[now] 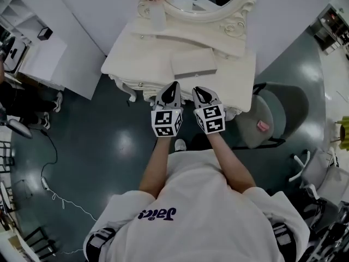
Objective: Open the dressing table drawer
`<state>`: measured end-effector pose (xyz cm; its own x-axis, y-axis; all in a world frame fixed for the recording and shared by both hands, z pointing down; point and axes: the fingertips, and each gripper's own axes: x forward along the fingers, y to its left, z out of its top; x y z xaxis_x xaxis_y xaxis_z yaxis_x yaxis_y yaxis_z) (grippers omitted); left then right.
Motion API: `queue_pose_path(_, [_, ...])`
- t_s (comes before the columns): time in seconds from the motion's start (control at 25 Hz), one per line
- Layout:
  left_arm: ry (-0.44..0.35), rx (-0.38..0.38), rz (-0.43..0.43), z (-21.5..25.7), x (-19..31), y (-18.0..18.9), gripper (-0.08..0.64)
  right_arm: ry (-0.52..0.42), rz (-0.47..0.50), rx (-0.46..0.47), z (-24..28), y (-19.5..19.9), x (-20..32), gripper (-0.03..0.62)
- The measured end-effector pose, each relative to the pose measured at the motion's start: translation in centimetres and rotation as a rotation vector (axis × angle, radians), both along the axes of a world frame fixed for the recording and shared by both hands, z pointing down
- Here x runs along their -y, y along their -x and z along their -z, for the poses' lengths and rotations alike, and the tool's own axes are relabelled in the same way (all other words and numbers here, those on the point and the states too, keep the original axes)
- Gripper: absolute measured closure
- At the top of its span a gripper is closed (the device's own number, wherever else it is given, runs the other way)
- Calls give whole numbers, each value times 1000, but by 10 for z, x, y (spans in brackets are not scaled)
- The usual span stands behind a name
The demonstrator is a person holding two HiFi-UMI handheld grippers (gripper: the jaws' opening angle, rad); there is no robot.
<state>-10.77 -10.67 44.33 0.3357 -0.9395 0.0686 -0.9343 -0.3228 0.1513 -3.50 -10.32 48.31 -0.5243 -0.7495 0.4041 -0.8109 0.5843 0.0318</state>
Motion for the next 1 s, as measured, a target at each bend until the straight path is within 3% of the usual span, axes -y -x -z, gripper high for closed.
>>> queue_pose_path(0.48, [76, 10, -109, -44, 56, -2, 545, 138, -129, -57, -78, -22, 60, 568])
queue_pose_path(1.0, [158, 22, -164, -74, 111, -13, 545, 291, -181, -83, -140, -31, 120, 478])
